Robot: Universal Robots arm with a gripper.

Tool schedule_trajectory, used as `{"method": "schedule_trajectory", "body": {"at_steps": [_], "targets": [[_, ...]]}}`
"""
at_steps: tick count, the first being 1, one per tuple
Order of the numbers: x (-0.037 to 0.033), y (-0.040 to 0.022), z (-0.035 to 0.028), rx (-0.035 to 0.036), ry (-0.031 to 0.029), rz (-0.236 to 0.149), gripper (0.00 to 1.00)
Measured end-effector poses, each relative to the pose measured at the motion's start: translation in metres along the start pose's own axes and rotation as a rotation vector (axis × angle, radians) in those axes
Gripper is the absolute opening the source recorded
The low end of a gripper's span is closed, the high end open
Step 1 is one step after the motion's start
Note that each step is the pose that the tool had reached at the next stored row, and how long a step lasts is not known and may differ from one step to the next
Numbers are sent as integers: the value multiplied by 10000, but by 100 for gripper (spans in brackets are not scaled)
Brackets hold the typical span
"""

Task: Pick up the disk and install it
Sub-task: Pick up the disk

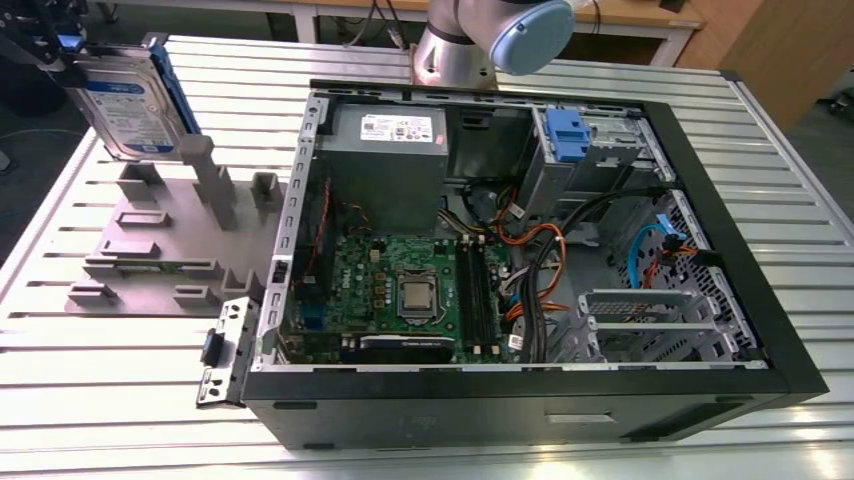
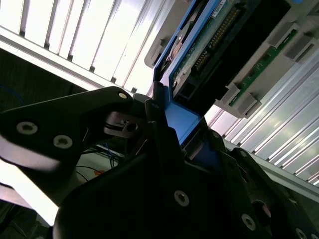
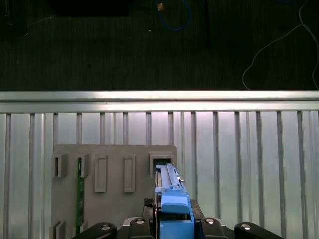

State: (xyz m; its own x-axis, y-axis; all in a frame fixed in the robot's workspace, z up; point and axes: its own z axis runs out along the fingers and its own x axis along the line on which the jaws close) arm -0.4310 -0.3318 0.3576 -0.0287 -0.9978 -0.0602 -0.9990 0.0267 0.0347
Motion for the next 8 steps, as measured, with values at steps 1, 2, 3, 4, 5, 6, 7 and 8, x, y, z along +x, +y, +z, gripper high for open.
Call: {"method": "schedule_trajectory", "body": {"at_steps": [1, 2, 3, 4, 5, 6, 7, 8], "targets": [[0, 0, -2, 0, 0, 0, 36], [0, 0, -5, -1, 0, 0, 36], [0, 0, -7, 0, 0, 0, 36], [-1, 0, -10, 0, 0, 0, 36], [-1, 0, -13, -1, 1, 0, 36], [-1, 0, -17, -1, 0, 0, 36], [-1, 0, -18, 2, 0, 0, 36], [-1, 0, -20, 1, 0, 0, 36]]}}
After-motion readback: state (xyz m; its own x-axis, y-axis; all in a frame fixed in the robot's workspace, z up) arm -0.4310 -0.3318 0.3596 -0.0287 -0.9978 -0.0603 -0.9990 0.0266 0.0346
